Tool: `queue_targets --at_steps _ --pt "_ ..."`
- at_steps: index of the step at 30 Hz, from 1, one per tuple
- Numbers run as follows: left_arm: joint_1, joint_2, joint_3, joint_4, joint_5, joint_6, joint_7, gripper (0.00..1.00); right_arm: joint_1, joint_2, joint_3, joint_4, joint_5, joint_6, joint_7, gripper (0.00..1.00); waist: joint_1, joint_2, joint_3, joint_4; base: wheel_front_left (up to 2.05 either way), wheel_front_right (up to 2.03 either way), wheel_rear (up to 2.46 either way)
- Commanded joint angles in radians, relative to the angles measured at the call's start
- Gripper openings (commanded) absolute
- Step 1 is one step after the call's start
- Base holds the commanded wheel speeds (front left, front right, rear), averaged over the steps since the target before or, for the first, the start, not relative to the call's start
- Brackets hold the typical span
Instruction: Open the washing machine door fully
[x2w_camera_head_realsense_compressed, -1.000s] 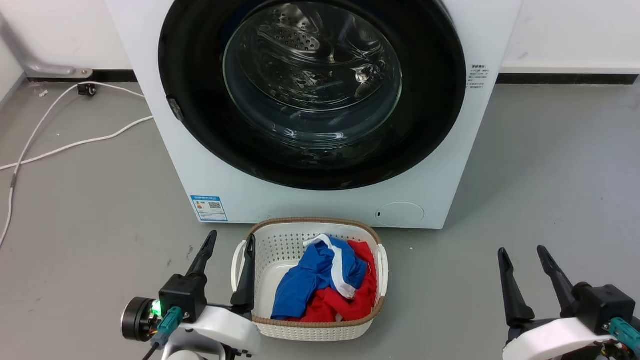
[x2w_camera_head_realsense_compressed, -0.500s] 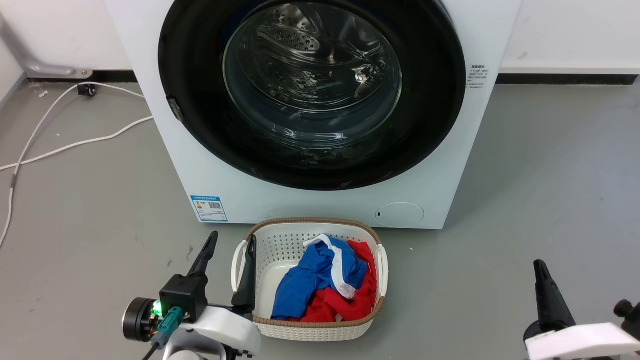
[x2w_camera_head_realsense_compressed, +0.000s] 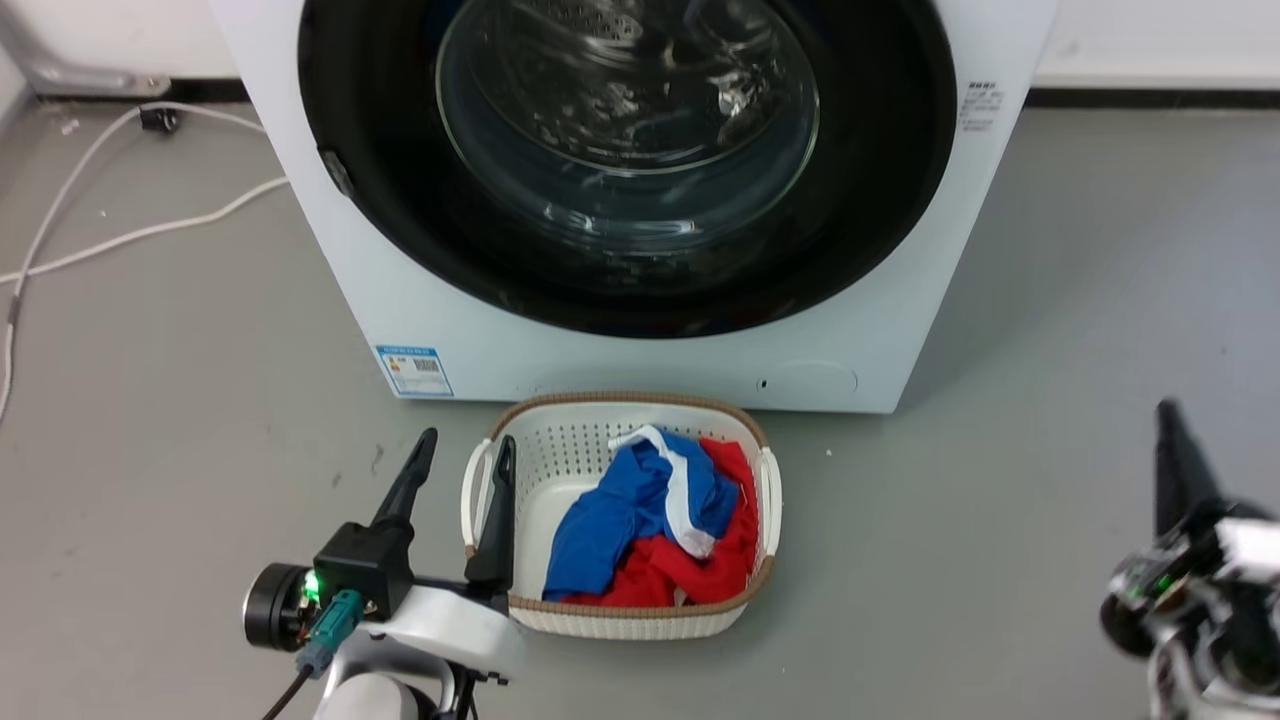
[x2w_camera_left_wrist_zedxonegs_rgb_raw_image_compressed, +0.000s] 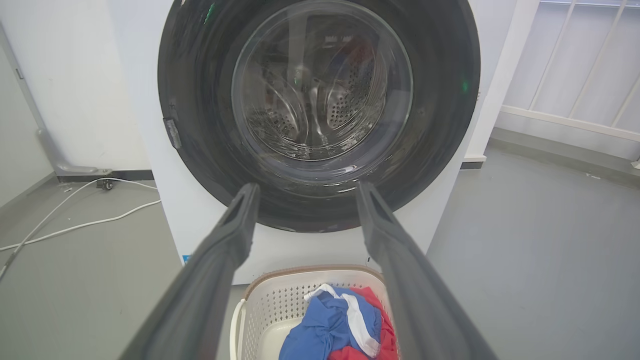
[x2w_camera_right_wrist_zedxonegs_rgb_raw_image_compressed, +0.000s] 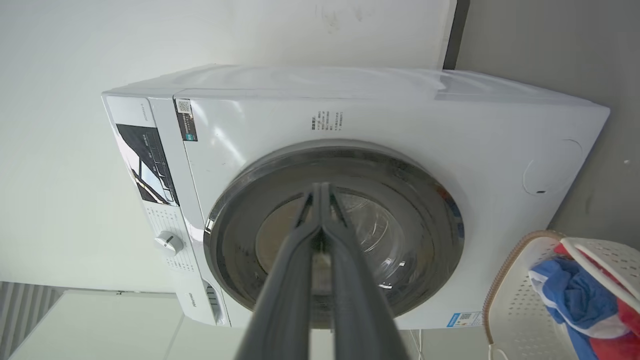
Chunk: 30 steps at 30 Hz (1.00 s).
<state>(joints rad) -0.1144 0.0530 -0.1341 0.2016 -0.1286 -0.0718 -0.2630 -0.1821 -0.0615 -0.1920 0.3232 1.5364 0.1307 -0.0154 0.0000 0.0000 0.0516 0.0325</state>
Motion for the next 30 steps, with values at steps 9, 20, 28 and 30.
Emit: queue_targets --at_steps 9,20,28,30 --pt "-0.075 -0.002 -0.005 -0.047 0.005 -0.011 -0.003 1.0 -0.355 -0.196 -0.03 0.165 0.182 0.0 0.216 0.0 0.0 0.0 0.154 0.008 0.0 0.0 0.0" --pt "-0.155 -0.003 -0.047 -0.108 0.008 0.004 -0.003 1.0 -0.786 -0.427 0.166 0.454 0.092 0.0 0.418 0.0 0.0 0.0 0.284 0.033 0.0 0.0 0.0" --pt "-0.21 -0.003 -0.092 -0.157 -0.017 0.023 -0.003 1.0 -1.086 -0.457 0.332 0.57 -0.056 0.0 0.555 0.0 0.0 0.0 0.377 0.057 0.0 0.0 0.0" --pt "-0.221 -0.003 -0.101 -0.162 -0.02 0.027 -0.003 1.0 -1.135 -0.449 0.372 0.589 -0.099 0.0 0.581 0.0 0.0 0.0 0.394 0.063 0.0 0.0 0.0"
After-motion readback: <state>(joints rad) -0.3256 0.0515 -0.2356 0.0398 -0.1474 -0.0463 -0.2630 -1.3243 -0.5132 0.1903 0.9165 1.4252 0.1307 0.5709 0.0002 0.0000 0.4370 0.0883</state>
